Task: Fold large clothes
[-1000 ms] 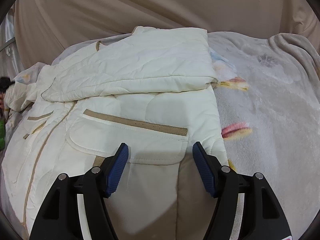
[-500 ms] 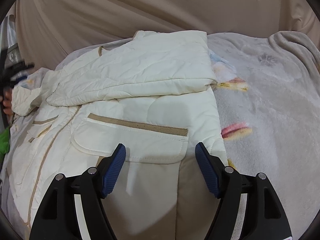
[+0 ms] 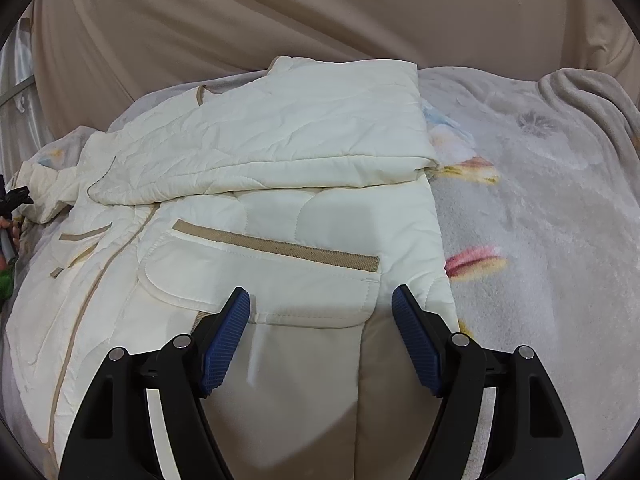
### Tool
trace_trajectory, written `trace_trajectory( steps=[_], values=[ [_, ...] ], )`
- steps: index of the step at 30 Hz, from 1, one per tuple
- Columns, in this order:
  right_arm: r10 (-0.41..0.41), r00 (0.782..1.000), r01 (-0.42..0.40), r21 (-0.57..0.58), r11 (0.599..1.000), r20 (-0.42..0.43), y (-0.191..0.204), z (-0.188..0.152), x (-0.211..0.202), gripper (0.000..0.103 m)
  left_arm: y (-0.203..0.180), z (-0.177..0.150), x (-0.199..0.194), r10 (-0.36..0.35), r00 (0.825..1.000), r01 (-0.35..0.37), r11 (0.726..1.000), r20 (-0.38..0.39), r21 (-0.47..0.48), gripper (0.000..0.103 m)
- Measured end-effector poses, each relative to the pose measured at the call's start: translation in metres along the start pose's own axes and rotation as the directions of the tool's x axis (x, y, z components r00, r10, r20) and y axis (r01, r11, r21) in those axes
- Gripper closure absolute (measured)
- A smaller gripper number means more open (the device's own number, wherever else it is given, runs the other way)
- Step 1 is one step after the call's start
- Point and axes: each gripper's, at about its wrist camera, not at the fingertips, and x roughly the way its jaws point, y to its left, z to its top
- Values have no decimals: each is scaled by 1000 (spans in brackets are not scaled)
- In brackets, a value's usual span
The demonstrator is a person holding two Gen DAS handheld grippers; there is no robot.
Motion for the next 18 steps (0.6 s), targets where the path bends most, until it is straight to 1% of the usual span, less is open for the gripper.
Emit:
trace_trajectory(
  steps=[1, 2, 3, 4, 6, 8, 9, 10, 11, 12, 13, 15, 16, 17, 18],
  values=[
    [-2, 1000, 2, -1, 1000, -1, 0, 0, 0, 31, 0, 4, 5, -17, 1000, 17, 1000, -7, 6, 46],
    [-3, 1000, 3, -1, 1000, -3, 0, 0, 1, 31, -2, 8, 10, -35, 999, 36, 999, -16, 15, 64],
    [-3, 1000, 3, -1, 1000, -3, 1, 0, 1, 31, -6, 12, 13, -36, 999, 37, 999, -21, 29, 86],
    [-3, 1000, 3, -1, 1000, -3, 0, 0, 1, 31, -9, 15, 13, -47, 999, 48, 998, -18, 42, 95],
    [-3, 1000, 3, -1, 1000, -3, 0, 0, 1, 31, -13, 19, 5, -87, 996, 86, 995, 14, 44, 97],
    [-3, 1000, 3, -1, 1000, -3, 0, 0, 1, 31, -28, 21, -21, -152, 986, 146, 986, 72, 85, 98],
    [-3, 1000, 3, -1, 1000, -3, 0, 0, 1, 31, -37, 20, -34, -184, 979, 173, 978, 91, 113, 98],
    [-3, 1000, 3, -1, 1000, -3, 0, 0, 1, 31, -57, 16, -57, -244, 964, 226, 961, 108, 160, 99],
    [-3, 1000, 3, -2, 1000, -3, 0, 1, 1, 31, -71, 11, -74, -286, 951, 261, 946, 114, 193, 99],
    [-4, 1000, 4, -3, 1000, -2, 1, 1, 1, 31, -95, 2, -100, -355, 928, 319, 915, 114, 246, 99],
    [-4, 1000, 4, -3, 1000, -2, 0, 1, 1, 31, -115, -7, -120, -405, 908, 361, 886, 108, 290, 99],
    [-3, 1000, 3, -2, 1000, -1, 0, 1, 1, 31, -160, -35, -163, -504, 860, 435, 809, 85, 396, 99],
    [-2, 1000, 2, -2, 1000, 1, 0, 1, 1, 31, -188, -58, -187, -555, 830, 472, 753, 55, 459, 99],
    [-2, 1000, 2, -2, 1000, 2, 0, 1, 0, 31, -211, -79, -205, -592, 805, 503, 701, 21, 506, 99],
    [0, 1000, 0, -1, 1000, 3, -1, 1, 0, 31, -237, -107, -224, -631, 775, 540, 636, -30, 551, 98]
  ],
)
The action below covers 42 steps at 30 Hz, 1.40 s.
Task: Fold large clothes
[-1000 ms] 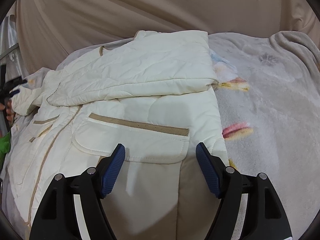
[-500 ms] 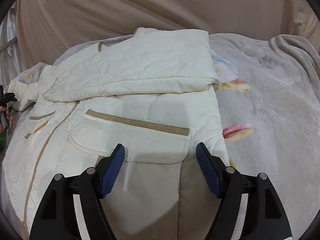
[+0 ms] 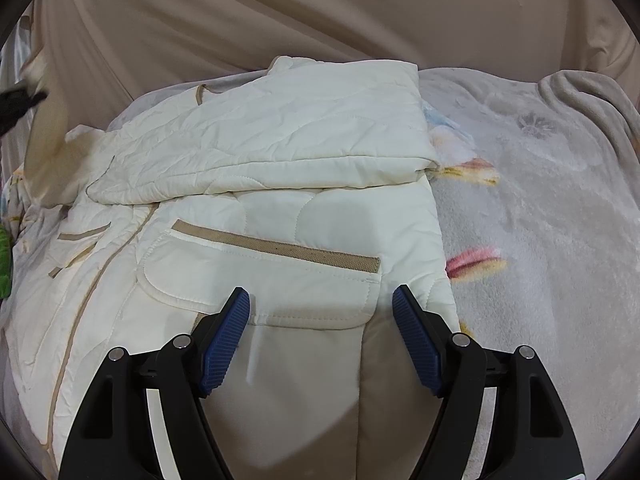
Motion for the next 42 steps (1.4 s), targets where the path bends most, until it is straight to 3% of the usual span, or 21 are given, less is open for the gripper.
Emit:
trace_trajectory(
  steps=[3, 7, 10, 11, 12, 14, 15, 18, 23, 27, 28, 29, 30, 31, 33, 35, 37, 38, 39, 41, 42],
  values=[
    [10, 1000, -10, 5, 1000, 3, -1, 0, -1, 31, -84, -30, 16, -132, 987, 139, 987, -93, 75, 97],
    [33, 999, -33, 16, 999, 3, -3, 1, -3, 29, -165, -101, 63, -229, 927, 271, 956, -298, 109, 93],
    [69, 998, -69, 31, 997, 3, -6, 2, -5, 27, -185, -148, 83, -218, 888, 292, 948, -405, 128, 73],
    [81, 997, -81, 40, 996, 6, -8, 3, -6, 27, -187, -156, 74, -215, 889, 291, 947, -405, 135, 59],
    [97, 995, -97, 53, 994, 9, -11, 4, -7, 27, -184, -160, 69, -215, 893, 290, 946, -396, 141, 39],
    [108, 994, -110, 86, 990, 23, -16, 8, -12, 27, -165, -157, 38, -239, 901, 300, 946, -361, 124, 18],
    [115, 993, -118, 100, 988, 30, -19, 11, -14, 26, -154, -154, 25, -245, 908, 297, 949, -341, 110, 13],
    [185, 981, -191, 150, 970, 55, -22, 29, -22, 26, -118, -136, 1, -235, 923, 270, 960, -305, 75, 11],
    [289, 956, -291, 199, 936, 38, -9, 73, -6, 26, -26, -121, 8, -126, 939, 105, 991, -320, -83, 11],
    [304, 952, -287, 244, 926, -33, 12, 101, 37, 27, 31, -121, 31, -123, 926, 26, 964, -356, -264, 14],
    [295, 954, -273, 251, 929, -54, 18, 105, 46, 32, 40, -122, 39, -116, 923, 4, 957, -367, -290, 17],
    [290, 954, -265, 243, 933, -77, 25, 109, 54, 60, 46, -122, 47, -106, 919, -17, 952, -380, -307, 21],
    [280, 953, -253, 204, 946, -116, 36, 116, 62, 98, 51, -123, 55, -104, 915, -30, 947, -390, -321, 31],
    [260, 959, -241, 157, 958, -114, 48, 124, 59, 97, 54, -121, 59, -104, 912, -37, 942, -396, -333, 36],
    [256, 966, -257, 58, 965, 24, 65, 139, 26, 98, 52, -115, 65, -106, 916, -36, 939, -388, -342, 44],
    [317, 928, -322, -7, 947, 196, 70, 152, -25, 98, 42, -104, 61, -51, 936, -46, 963, -347, -266, 50],
    [322, 900, -337, 0, 942, 295, 57, 157, -47, 98, 30, -99, 61, 10, 948, -71, 981, -319, -181, 49],
    [304, 904, -323, 13, 946, 300, 50, 158, -44, 98, 26, -101, 63, 15, 951, -67, 986, -310, -156, 49],
    [260, 930, -279, 40, 960, 259, 41, 156, -26, 98, 23, -104, 66, 20, 950, -67, 988, -311, -139, 49],
    [150, 984, -158, 90, 983, 92, 25, 145, 32, 98, 18, -117, 77, 56, 941, -92, 991, -333, -95, 49],
    [99, 995, -96, 99, 990, -30, 17, 132, 69, 99, 17, -125, 84, 56, 934, -93, 992, -353, -88, 48]
  ],
)
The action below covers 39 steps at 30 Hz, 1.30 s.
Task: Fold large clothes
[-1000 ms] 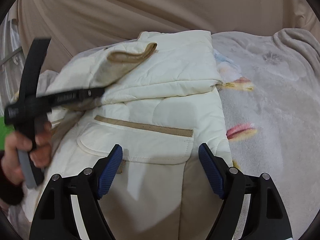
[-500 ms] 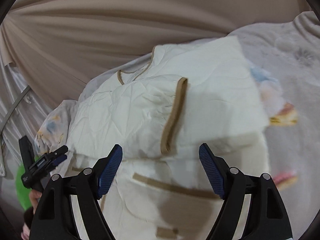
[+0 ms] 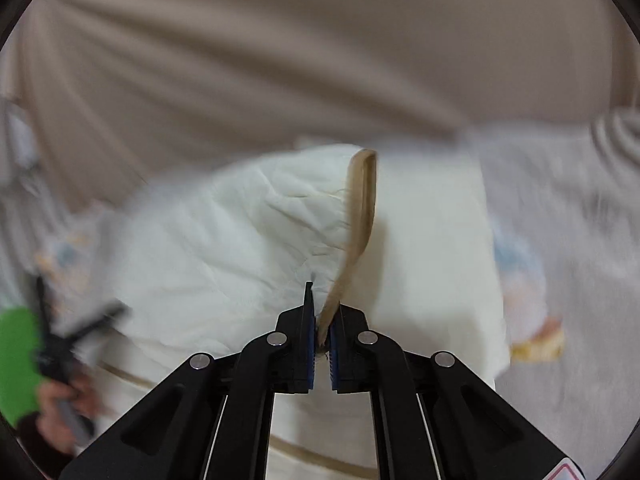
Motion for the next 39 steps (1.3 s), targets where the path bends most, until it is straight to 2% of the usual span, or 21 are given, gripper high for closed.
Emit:
trace_trajectory(
  steps=[1, 2, 7, 9, 11, 13, 14, 16, 18, 20, 22, 24, 26, 27, 29, 32, 33, 35, 37, 39],
  values=[
    [-12, 999, 12, 11, 1000, -51, -9, -10, 22, 100, 1, -5, 8, -13, 1000, 13, 1000, -17, -4, 48],
    [3, 998, -1, 24, 1000, -58, -14, -17, 31, 100, 3, -7, 9, -16, 1000, 16, 1000, -20, -11, 48],
    [-10, 999, 12, 64, 998, -35, -13, -12, 10, 95, 25, -4, -24, -47, 999, 47, 998, -11, -37, 48],
    [-51, 998, 53, 66, 996, -21, -15, -12, -7, 90, 34, -4, -47, -3, 1000, 3, 1000, 27, -10, 49],
    [-84, 996, 82, 51, 995, 40, -11, -14, -31, 85, 45, -2, -74, 38, 995, -40, 999, 94, 16, 48],
    [-75, 993, 72, 34, 997, 94, 3, -6, -46, 85, 49, 6, -93, 85, 981, -91, 995, 176, 29, 47],
    [-41, 993, 39, 19, 999, 111, 14, 0, -52, 85, 45, 14, -97, 92, 975, -103, 994, 202, 46, 46],
    [37, 993, -35, -20, 999, 109, 40, 12, -52, 84, 32, 27, -93, 81, 972, -97, 993, 221, 61, 44],
    [113, 991, -105, -102, 989, 76, 77, 17, -44, 84, 15, 33, -78, 55, 976, -71, 995, 209, 68, 43],
    [128, 991, -116, -195, 974, 51, 116, 16, -25, 84, -4, 37, -46, 36, 987, -50, 995, 158, 81, 43],
    [130, 992, -124, -252, 960, 6, 138, 10, 0, 84, -18, 30, -13, 26, 996, -34, 996, 90, 86, 43],
    [88, 995, -100, -275, 956, -56, 151, 0, 32, 86, -26, 20, 21, 60, 998, -61, 993, 19, 99, 42],
    [32, 997, -51, -283, 958, -73, 139, -9, 51, 96, -21, 10, 39, 82, 997, -83, 991, 13, 104, 37],
    [36, 996, -55, -273, 961, -76, 125, -11, 54, 98, -16, 7, 41, 71, 997, -73, 992, 23, 102, 35],
    [54, 996, -65, -168, 984, -67, 83, -4, 49, 103, -1, 8, 38, 48, 998, -50, 996, 28, 68, 35],
    [29, 999, -29, -20, 999, -33, 18, 2, 30, 103, 16, 8, 36, 88, 996, -89, 995, 20, 54, 34],
    [6, 1000, -6, 36, 999, -22, -9, 0, 20, 103, 24, 7, 36, 101, 995, -101, 994, 10, 42, 27],
    [28, 1000, -27, 135, 991, -12, -45, -5, -1, 103, 46, 3, 33, 84, 996, -85, 996, -21, -26, 24],
    [-33, 999, 35, 197, 980, -9, -67, -22, -34, 95, 65, -5, 20, 41, 998, -45, 994, -44, -99, 24],
    [-89, 996, 86, 184, 979, 4, -78, -46, -73, 68, 76, -17, -2, -3, 999, -4, 991, -54, -133, 25]
  ],
)
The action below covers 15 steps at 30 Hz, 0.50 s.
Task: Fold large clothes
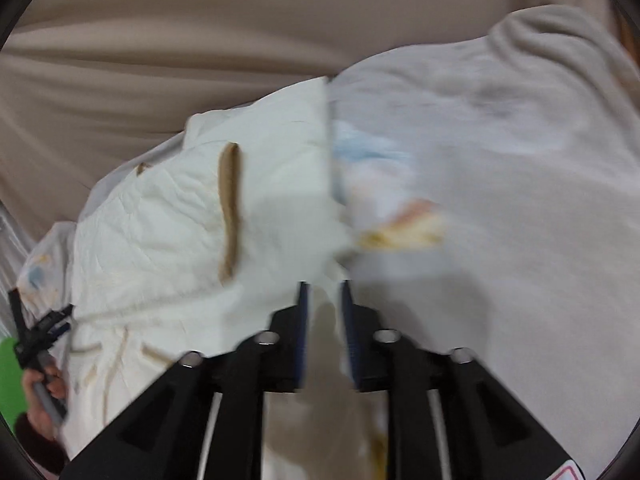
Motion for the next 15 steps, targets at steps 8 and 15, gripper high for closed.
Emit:
trace_trajectory(
  steps=[8, 15],
  values=[
    [67, 994, -62, 62, 996, -85, -65, -128, -107, 36, 28, -99, -79, -110, 981, 124, 989, -162, 76, 19],
    [134, 987, -129, 61, 990, -94, -45, -169, -112, 33, 28, -152, -107, -123, 977, 144, 983, -174, 115, 35]
  ],
)
